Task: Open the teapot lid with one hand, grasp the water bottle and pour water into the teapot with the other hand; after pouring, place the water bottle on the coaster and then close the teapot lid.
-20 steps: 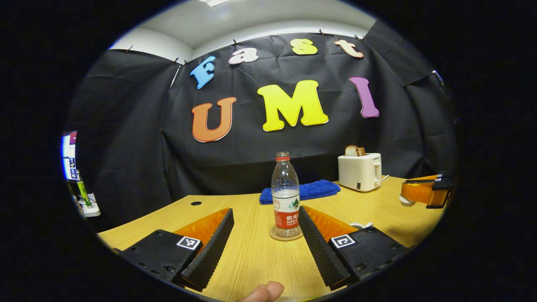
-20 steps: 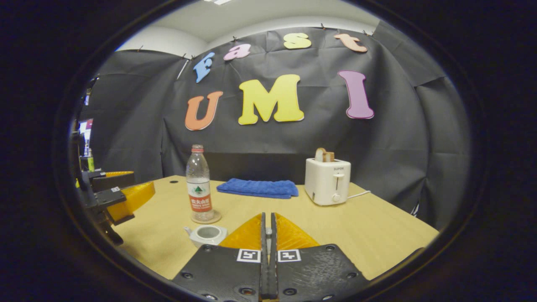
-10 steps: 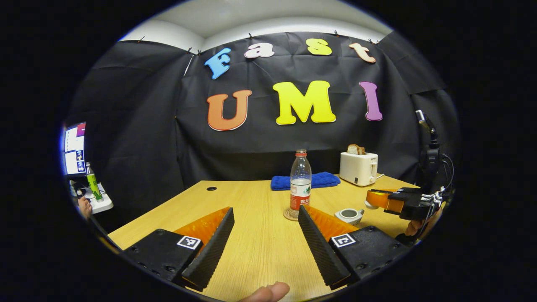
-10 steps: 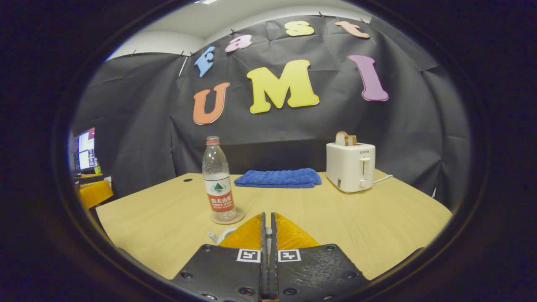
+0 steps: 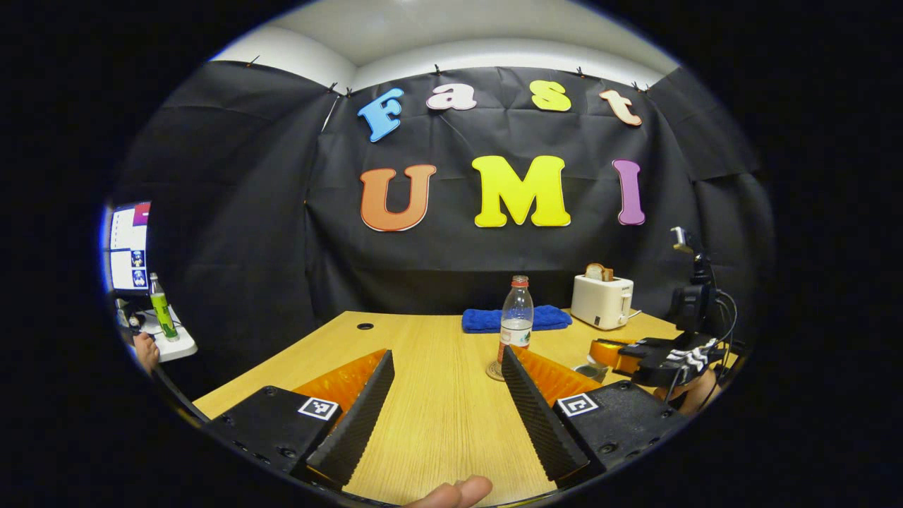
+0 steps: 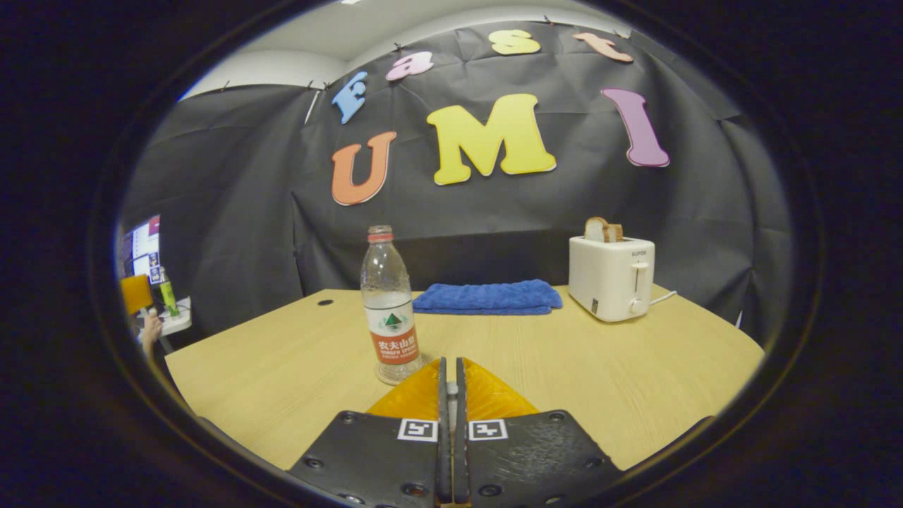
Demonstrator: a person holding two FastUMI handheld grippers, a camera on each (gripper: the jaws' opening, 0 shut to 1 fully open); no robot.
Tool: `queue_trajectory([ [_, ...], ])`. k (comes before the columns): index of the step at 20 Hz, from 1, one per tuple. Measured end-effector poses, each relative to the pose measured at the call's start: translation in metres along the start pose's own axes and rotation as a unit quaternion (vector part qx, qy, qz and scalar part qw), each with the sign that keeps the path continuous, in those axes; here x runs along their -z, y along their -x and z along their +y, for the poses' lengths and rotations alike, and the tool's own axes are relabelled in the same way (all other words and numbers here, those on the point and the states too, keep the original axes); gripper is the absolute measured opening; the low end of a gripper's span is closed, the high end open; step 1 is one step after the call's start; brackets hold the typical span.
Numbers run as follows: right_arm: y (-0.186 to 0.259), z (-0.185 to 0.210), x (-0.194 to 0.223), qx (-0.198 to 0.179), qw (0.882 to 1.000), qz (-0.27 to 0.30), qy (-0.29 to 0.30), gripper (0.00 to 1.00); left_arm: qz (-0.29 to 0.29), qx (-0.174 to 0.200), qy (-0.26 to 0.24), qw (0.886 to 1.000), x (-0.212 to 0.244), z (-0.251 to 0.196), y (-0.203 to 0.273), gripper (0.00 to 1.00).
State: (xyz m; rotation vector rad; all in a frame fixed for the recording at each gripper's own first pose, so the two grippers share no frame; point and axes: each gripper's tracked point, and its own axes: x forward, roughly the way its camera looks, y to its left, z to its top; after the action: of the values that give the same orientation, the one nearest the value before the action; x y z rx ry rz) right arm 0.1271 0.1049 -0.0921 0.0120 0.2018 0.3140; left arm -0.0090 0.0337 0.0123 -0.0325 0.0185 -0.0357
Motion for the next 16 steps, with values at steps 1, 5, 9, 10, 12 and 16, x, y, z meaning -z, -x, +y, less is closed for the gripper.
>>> queue_trajectory([
  [1,-0.002,0.001,0.001,0.004,1.0,0.002,0.007,0.01,-0.001,0.004,0.01,1.0,-0.003,0.0,0.001,0.96],
  [5,-0.01,0.011,0.008,0.0,1.0,0.015,0.025,0.01,-0.003,-0.003,0.016,1.0,-0.006,0.011,0.003,0.97],
  [9,-0.011,0.009,0.003,0.011,0.999,0.002,0.035,0.07,0.009,0.004,0.01,1.0,0.002,0.007,0.001,0.97],
  [10,-0.011,0.01,0.003,0.009,0.999,0.004,0.036,0.04,0.012,0.005,0.008,1.0,0.004,0.006,0.001,0.97],
  [12,-0.009,0.011,0.003,0.01,0.999,0.006,0.041,0.06,0.017,0.009,0.007,1.0,0.006,0.004,0.0,0.96],
  [16,0.025,0.006,-0.011,0.025,0.999,-0.004,0.047,0.33,0.028,0.013,-0.002,1.0,0.012,0.001,-0.002,0.97],
])
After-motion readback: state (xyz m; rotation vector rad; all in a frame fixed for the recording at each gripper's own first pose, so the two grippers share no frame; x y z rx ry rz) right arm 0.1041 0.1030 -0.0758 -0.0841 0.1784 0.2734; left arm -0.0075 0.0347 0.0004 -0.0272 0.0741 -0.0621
